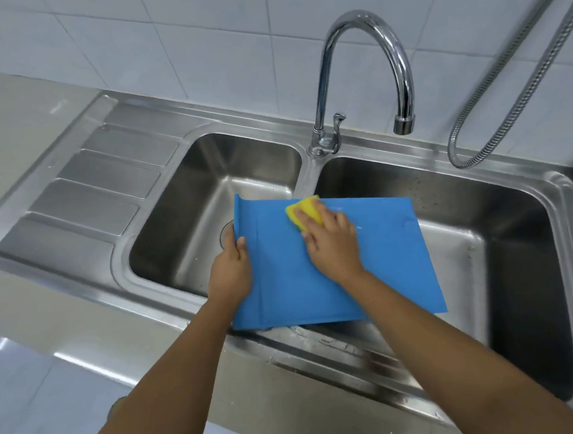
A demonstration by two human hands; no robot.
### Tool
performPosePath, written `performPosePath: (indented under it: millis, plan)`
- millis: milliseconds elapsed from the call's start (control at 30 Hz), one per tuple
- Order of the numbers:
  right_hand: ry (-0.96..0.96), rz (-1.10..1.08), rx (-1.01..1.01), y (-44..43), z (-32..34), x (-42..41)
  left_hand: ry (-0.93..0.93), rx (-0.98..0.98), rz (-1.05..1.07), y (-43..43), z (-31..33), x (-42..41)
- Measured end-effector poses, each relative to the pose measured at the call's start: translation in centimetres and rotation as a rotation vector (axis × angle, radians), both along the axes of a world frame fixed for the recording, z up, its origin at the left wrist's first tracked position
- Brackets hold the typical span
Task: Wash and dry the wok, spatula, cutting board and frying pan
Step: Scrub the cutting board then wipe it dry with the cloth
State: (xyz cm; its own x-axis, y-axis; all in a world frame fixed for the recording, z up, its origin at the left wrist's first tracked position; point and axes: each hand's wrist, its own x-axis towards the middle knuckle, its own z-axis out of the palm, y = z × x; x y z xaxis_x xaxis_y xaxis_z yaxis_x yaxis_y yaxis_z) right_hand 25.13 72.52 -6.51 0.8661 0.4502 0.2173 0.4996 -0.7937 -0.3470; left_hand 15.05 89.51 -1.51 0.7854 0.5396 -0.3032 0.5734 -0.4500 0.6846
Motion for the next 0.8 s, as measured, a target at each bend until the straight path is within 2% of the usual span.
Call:
performPosePath:
  millis: [67, 167, 200, 267, 400, 467, 500, 533, 667, 700, 733, 800]
  plan:
    - [0.030, -0.171, -0.063, -3.5, -0.6, 3.0, -0.019, -0.013, 0.015, 0.0, -0.2, -0.6]
    - [0.214, -0.738, 0.040, -7.6, -0.9, 5.5, 0.018, -0.023, 0.030, -0.2, -0.2, -0.9]
    - [0.236, -0.834, 0.054, -7.4, -0.5, 5.1, 0.026, -0.021, 0.033, -0.3, -0.1, -0.8]
    - [0.247, -0.740, 0.033, -4.9, 0.4, 2.9, 0.034, -0.002, 0.036, -0.5, 0.0, -0.7]
    - [0.018, 0.024, -0.056, -1.3, 0.4, -3.8, 0.043, 0.016, 0.058, -0.8, -0.1, -0.9]
    - [-0.075, 0.256, -0.107, -3.6, 0.1, -2.8, 0.033, -0.007, 0.065, -1.0, 0.0, -1.2]
    - [-0.103, 0.234, -0.129, -5.3, -0.2, -1.6, 0.025, -0.015, 0.062, -1.1, 0.2, -1.3]
    - [-0.093, 0.123, -0.141, -7.2, -0.4, -0.5, 0.020, -0.017, 0.056, -1.2, 0.3, -1.4]
    - [0.216, -0.683, -0.031, -11.7, -0.4, 0.5, -0.009, -0.009, 0.041, -1.3, 0.6, -1.4]
    - [0.251, -0.784, -0.012, -10.7, 0.2, -0.4, -0.022, -0.010, 0.039, -1.3, 0.6, -1.4]
    - [0.273, -0.772, -0.019, -9.1, 0.8, -1.6, -0.032, -0.011, 0.036, -1.3, 0.6, -1.4]
    - [0.235, -0.525, -0.018, -5.3, 1.5, -4.5, -0.039, -0.010, 0.038, -1.4, 0.6, -1.5]
